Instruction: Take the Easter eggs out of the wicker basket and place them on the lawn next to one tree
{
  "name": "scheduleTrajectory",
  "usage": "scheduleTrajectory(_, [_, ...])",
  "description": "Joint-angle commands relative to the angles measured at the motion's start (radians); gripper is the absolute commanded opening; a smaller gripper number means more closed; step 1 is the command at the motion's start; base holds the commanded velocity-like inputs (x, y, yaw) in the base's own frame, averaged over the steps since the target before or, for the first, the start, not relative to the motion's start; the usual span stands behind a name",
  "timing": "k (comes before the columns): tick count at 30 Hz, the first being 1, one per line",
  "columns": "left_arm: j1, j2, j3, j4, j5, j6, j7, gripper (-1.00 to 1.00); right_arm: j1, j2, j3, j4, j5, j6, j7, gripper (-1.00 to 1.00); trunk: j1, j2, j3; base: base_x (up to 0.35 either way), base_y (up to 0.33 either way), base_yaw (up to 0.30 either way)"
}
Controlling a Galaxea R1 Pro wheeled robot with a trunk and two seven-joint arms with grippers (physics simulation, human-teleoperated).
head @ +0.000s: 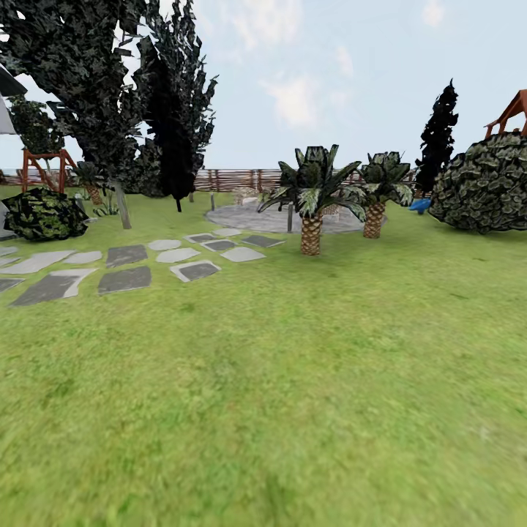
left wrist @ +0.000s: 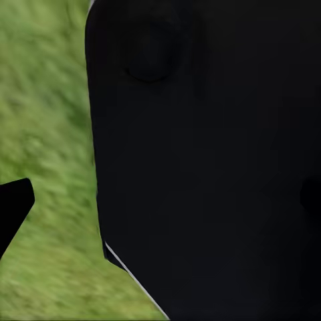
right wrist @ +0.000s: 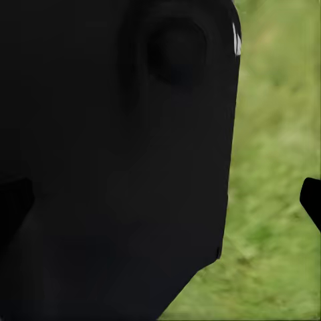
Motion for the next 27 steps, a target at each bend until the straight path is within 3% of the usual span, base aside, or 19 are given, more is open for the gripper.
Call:
scheduleTrajectory(1, [0.0,0.0,0.0,0.0,0.0,0.0,0.0,1.0,0.0,0.0,0.0,0.0,0.0,0.0,0.0,1.0,0.0,0.0,0.0,0.0,0.0,0.0])
scheduleTrajectory(18, [-0.007,0.008,-0.004,-0.005,-0.002,0.002,-0.002,1.0,-0.003,0.0,-0.005,-0.001,-0.003,-0.005,0.001,1.0,0.0,0.0,-0.001,0.003,0.002,0.002])
scheduleTrajectory(27, [-0.011,0.014,-0.005,-0.01,-0.002,0.0,-0.002,1.0,-0.003,0.013,-0.008,-0.002,-0.004,-0.003,-0.016,1.0,0.0,0.0,-0.008,0.184,0.154,0.175])
